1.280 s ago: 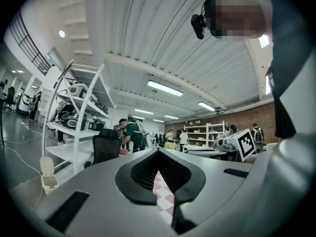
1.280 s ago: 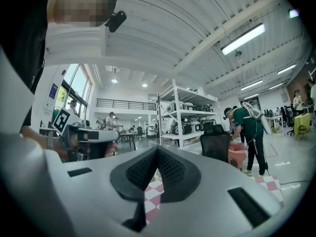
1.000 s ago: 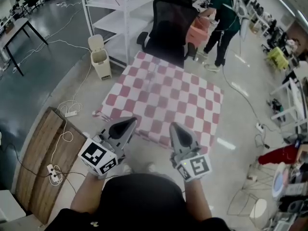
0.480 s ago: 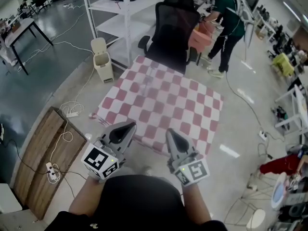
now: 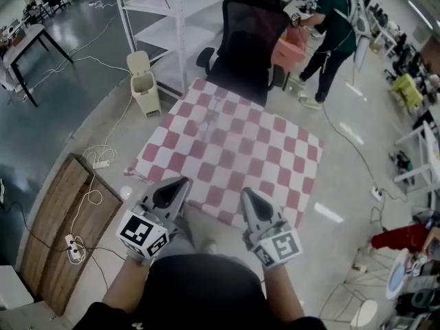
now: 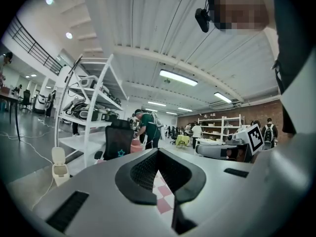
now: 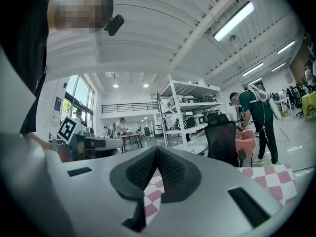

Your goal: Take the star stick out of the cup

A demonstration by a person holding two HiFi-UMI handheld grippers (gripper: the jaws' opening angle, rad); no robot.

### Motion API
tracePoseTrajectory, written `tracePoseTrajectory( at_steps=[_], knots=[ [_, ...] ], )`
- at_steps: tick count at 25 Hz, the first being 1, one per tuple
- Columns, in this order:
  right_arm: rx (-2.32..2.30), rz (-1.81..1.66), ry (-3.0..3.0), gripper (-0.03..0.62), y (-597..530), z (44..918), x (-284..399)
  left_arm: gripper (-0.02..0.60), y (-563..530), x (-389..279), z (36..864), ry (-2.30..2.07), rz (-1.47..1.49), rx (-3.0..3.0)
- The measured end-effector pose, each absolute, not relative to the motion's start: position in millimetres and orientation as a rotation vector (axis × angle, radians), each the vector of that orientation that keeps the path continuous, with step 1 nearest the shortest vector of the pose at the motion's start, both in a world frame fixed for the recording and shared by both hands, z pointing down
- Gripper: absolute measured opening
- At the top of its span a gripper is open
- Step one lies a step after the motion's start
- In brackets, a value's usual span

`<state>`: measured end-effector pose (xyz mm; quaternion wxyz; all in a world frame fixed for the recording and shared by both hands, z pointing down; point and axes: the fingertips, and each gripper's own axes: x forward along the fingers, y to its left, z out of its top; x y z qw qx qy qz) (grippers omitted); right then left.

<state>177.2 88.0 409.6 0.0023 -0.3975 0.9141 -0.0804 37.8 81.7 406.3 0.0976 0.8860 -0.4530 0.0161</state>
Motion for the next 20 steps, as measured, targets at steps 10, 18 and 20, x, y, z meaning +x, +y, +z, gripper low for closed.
tracePoseTrajectory(
  at_steps=[10,18,20],
  knots=[
    [-1.346,-0.294,2.827,0.015,-0.7,417.7,130.3,0.040,-17.0,-16.5,421.8,-1.267,0.027,2.622],
    [-1.482,-0.305,2.769,0.016,-65.9,421.8,91.8,0.040,-88.6,-58.9,421.8,-1.144,0.031,2.675],
    [-1.523,-0.308,2.749,0.017,-78.6,423.6,85.1,0.040,-101.4,-64.8,424.0,-1.098,0.042,2.698]
  ],
)
